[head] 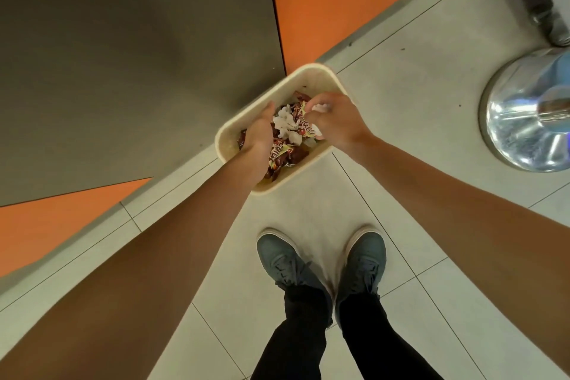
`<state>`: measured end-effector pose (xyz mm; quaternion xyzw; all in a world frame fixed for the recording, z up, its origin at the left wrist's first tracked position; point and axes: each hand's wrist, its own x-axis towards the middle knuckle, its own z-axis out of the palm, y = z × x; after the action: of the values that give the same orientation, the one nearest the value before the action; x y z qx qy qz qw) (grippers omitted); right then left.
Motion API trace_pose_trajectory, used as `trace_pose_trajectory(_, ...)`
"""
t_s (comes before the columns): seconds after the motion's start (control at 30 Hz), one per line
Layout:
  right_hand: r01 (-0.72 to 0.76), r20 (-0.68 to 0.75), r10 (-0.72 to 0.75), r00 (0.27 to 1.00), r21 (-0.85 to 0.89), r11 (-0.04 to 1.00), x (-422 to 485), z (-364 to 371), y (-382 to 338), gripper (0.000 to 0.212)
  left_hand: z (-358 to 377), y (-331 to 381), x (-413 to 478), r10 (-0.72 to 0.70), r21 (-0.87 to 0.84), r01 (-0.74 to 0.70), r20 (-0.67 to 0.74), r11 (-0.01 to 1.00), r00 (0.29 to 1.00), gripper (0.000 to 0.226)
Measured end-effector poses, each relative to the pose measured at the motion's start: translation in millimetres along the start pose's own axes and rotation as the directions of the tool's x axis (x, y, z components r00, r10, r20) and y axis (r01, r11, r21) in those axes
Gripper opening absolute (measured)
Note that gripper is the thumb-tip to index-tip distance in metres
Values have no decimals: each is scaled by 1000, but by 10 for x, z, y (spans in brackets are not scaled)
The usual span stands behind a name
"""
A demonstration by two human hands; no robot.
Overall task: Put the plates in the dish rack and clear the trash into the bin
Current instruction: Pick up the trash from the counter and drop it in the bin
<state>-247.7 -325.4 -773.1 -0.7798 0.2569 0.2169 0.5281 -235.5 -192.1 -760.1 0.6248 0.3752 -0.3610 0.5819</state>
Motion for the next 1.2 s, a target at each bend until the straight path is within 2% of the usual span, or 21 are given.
trace_pose_trajectory(0.13, -80, 98, 87, 991, -70, 994, 23, 102, -43, 20, -83, -87, -92, 33, -92, -37, -40, 995, 999, 47)
trace_pose_trajectory(0.33, -52, 141, 94, 985, -277, 959, -72, 134, -79, 33, -143, -202, -166, 119, -85, -127, -86, 988, 989, 36)
trace_pose_trajectory(0.43, -88, 153, 133, 979, -269, 959, -97, 128, -126, 45, -136, -228, -234, 116, -132, -130, -110, 983, 987, 34)
trace_pose_trajectory(0.57, -206, 153, 229, 961, -152, 967, -94, 32, -221, 61, -199, -242, -347, 68, -208, -87, -99, 974, 993, 34)
trace_pose_trajectory(0.63, -217, 163, 232, 959, -107, 970, -152, -54, -269, 58, -236, -221, -451, 48, -231, -68, -90, 971, 995, 35)
trace_pose_trajectory(0.77, -181, 195, 205, 959, -135, 974, -463, -310, -441, 51, -276, -58, -897, 26, -238, -47, -88, 970, 996, 31)
trace_pose_trajectory(0.93, -176, 213, 188, 959, -75, 982, -1043, -689, -854, 60, -302, 236, -1665, 81, -198, -96, -83, 975, 993, 18)
trace_pose_trajectory(1.1, -99, 201, 105, 974, -38, 994, -1704, -1081, -1432, 31, -178, 489, -2489, 192, -151, -207, -110, 967, 975, 14)
trace_pose_trajectory(1.2, 30, 188, -12, 982, -96, 995, -2144, -1250, -1792, 28, -137, 586, -2985, 288, -62, -295, -95, 954, 953, 19)
